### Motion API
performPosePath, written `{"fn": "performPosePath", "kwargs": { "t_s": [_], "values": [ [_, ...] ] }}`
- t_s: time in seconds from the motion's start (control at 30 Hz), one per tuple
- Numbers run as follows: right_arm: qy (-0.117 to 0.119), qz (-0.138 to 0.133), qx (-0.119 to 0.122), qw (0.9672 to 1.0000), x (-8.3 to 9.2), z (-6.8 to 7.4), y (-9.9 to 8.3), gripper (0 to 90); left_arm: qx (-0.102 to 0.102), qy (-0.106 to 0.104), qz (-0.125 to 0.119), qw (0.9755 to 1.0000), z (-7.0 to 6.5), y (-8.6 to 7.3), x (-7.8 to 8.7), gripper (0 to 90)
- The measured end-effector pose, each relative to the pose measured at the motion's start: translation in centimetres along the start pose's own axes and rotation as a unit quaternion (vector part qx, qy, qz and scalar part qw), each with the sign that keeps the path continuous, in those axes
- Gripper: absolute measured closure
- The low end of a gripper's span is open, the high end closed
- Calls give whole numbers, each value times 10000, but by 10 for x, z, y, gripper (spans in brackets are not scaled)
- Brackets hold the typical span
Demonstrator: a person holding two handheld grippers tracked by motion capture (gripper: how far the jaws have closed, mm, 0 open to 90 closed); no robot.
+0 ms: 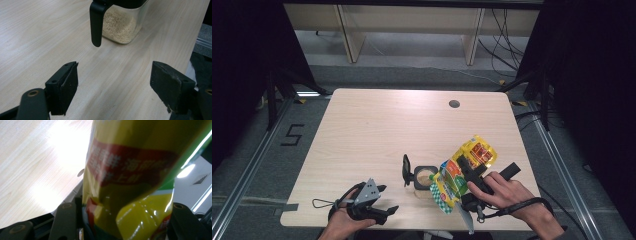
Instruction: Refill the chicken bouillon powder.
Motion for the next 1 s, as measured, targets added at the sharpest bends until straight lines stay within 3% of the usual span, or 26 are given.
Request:
{"fn": "performPosePath", "kwargs": {
  "t_s": [0.3,0.4,0.77,0.8,0.83,0.87,0.93,0.97,1.0],
  "values": [
    [-23,18,-127,9999,-2,6,2,499,22,-18,-13,10000,0,0,0,221],
    [36,63,-626,9980,-1,13,4,499,7,10,5,10000,1,0,0,221],
    [-81,139,-758,9970,-1,15,8,500,24,10,-9,10000,0,0,0,221],
    [13,76,-744,9972,-1,17,9,501,-55,-11,3,10000,0,0,0,221],
    [-90,109,-763,9970,-1,16,9,501,-98,-16,-1,10000,1,0,0,221],
    [-101,105,-751,9971,-1,16,9,501,77,-22,-37,10000,-1,0,-1,221],
    [24,74,-773,9970,-1,17,9,501,-10,15,26,10000,1,-1,0,221],
    [-116,105,-780,9968,0,17,9,501,-8,18,25,10000,0,-1,0,221],
    [-102,100,-797,9967,0,17,9,502,-15,17,24,10000,0,-1,0,221]
  ]
}}
Point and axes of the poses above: each handheld gripper's, and its own axes: x roughly backward along the jaws, y roughly out of its top, z roughly to its left, the point moved 8 cm from there along -x, roughly forward along the jaws
